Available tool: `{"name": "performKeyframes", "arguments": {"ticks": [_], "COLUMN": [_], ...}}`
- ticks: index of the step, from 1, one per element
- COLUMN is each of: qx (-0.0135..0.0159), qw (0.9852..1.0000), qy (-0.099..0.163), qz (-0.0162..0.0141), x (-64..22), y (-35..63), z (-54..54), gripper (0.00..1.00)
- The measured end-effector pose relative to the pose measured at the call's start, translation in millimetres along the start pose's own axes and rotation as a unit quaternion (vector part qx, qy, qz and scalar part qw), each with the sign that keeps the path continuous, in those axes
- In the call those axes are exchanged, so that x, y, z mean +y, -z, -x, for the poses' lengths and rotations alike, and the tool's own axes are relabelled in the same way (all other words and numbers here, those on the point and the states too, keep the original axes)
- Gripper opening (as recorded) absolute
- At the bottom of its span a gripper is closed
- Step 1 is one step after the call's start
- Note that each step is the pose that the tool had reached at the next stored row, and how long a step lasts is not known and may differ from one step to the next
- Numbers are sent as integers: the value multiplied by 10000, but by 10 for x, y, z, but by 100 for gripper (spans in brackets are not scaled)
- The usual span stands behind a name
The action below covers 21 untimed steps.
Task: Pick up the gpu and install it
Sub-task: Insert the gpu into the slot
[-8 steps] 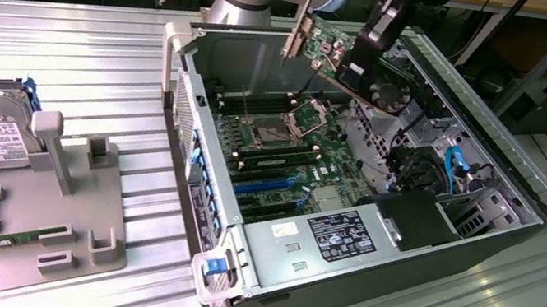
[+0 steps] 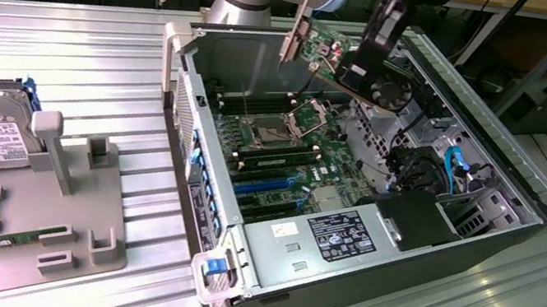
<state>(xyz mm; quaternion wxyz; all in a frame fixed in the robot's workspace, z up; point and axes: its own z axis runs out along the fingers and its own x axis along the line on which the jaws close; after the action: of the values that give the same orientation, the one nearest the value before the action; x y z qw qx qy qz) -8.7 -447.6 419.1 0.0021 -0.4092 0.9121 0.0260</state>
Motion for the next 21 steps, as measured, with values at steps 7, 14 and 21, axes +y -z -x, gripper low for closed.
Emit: {"name": "performKeyframes", "arguments": {"ticks": [7,14,21], "qx": [13,27,44], "qw": [9996,9982,9954], "qy": [286,592,960], "qz": [7,15,24], "x": [0,0,0], "y": [0,0,0], "z": [0,0,0], "gripper": [28,28,28]}}
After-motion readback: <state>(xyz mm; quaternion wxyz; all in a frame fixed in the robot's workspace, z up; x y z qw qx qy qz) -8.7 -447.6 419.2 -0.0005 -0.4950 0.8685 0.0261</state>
